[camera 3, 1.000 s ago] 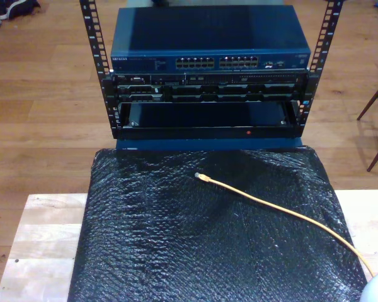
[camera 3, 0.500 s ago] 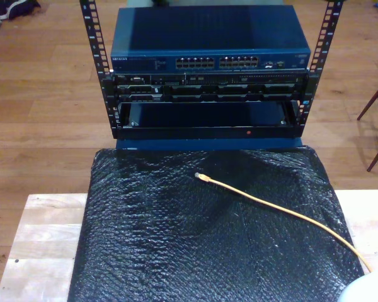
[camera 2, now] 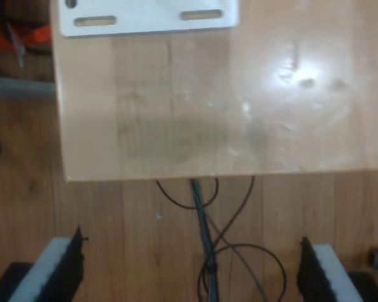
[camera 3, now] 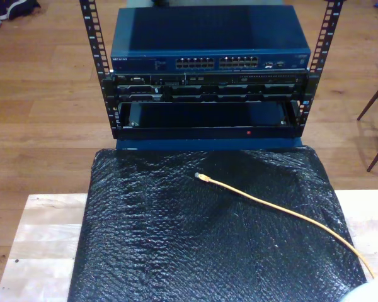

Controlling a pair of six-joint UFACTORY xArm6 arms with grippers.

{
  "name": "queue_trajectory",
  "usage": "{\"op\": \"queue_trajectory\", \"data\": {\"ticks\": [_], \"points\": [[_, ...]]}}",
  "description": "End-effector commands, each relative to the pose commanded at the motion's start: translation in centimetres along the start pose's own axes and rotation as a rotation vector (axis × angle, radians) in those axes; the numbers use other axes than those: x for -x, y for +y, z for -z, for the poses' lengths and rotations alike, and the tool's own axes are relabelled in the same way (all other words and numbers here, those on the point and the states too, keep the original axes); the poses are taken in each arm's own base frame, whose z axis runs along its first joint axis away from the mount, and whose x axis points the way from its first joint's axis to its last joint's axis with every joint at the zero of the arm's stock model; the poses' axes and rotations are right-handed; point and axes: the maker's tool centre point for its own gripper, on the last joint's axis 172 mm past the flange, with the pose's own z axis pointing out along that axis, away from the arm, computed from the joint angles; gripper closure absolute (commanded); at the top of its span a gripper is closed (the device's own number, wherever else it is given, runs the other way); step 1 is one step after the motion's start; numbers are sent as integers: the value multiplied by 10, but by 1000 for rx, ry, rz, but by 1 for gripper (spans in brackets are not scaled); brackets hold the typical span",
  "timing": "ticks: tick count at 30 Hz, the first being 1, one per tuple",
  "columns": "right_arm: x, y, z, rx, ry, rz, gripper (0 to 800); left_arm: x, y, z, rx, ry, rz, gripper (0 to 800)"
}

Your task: Grab the cable and plug it in

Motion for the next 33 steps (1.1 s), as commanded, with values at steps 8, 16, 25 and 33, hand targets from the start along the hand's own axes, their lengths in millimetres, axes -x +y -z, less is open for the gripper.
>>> {"op": "queue_trajectory", "data": {"ticks": [8, 16, 25, 33], "points": [[-14, 32, 49, 87, 25, -134, 0, -5, -27, 38, -60, -3, 35, 0], [-35, 68, 73, 110, 79, -244, 0, -26, -65, 66, -65, 18, 83, 0], [-68, 92, 101, 112, 176, -350, 0, -42, -103, 83, -42, -7, 128, 0], [-98, 114, 126, 128, 238, -420, 0, -57, -130, 88, 6, -46, 142, 0]]}}
